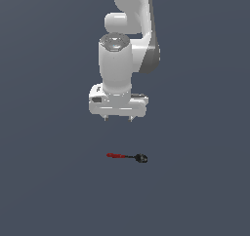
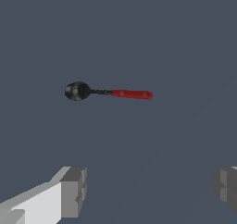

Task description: Pick up the object and move it to a goal position.

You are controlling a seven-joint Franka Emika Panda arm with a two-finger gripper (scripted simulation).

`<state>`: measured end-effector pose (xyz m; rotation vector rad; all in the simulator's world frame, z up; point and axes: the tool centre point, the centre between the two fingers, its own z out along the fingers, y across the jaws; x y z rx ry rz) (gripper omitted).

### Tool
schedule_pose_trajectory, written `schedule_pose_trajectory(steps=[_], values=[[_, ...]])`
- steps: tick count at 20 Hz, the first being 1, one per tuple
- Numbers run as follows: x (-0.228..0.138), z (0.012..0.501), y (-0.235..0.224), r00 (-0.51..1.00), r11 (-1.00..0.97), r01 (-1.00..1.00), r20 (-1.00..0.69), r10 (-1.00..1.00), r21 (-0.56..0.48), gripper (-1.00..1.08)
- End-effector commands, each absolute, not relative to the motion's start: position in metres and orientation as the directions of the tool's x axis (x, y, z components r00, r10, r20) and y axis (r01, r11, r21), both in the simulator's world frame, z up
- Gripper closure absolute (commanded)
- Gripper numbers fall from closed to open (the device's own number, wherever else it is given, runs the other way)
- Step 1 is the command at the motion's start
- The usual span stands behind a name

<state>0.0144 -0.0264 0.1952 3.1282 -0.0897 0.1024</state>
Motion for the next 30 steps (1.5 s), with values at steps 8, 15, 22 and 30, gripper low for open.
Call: schedule_pose_trajectory(steps=[8, 15, 22, 30], values=[[0.017, 0.196, -0.001, 0.997, -1.0, -0.026, 0.077, -0.025, 0.008, -0.92], [0.017, 0.197, 0.009, 0.997, -1.0, -0.01, 0.082, -0.009, 0.008, -0.92], [0.021, 0.193, 0.008, 0.995, -0.998, -0.063, 0.078, -0.063, 0.002, -0.92], [0.031, 0.182, 0.007, 0.975, -0.978, -0.21, 0.067, -0.21, -0.014, -0.92]])
